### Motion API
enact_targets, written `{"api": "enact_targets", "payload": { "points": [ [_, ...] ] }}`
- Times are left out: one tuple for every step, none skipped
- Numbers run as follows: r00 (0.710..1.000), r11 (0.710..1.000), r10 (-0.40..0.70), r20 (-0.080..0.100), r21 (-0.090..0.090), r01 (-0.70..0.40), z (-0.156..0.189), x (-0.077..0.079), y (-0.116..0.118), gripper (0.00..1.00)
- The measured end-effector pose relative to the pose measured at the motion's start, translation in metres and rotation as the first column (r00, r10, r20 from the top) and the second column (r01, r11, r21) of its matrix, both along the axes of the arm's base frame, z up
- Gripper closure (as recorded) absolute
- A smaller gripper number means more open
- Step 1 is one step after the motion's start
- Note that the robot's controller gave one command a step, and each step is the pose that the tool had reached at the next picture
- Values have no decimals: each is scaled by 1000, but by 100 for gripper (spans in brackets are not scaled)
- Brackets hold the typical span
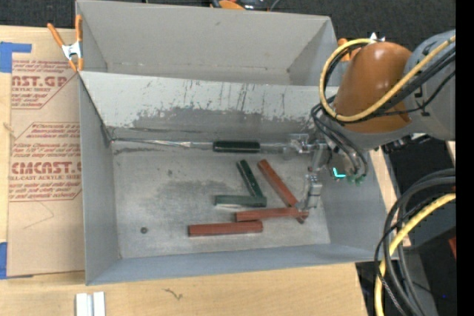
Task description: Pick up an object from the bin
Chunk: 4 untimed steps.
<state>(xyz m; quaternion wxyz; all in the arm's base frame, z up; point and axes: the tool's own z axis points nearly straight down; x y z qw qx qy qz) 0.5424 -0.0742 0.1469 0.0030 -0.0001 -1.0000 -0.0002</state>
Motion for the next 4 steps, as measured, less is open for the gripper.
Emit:
{"api": "enact_targets", "payload": {
  "points": [
    [830, 830, 557, 7, 1, -557, -76, -40, 19, 0],
    [832, 832, 554, 13, -3, -554, -74, -38, 19, 100],
    [864, 865, 502, 19, -10, -502, 14, 44, -10, 100],
    [858, 859, 513, 16, -7, -513, 115, 40, 0, 100]
  ]
}}
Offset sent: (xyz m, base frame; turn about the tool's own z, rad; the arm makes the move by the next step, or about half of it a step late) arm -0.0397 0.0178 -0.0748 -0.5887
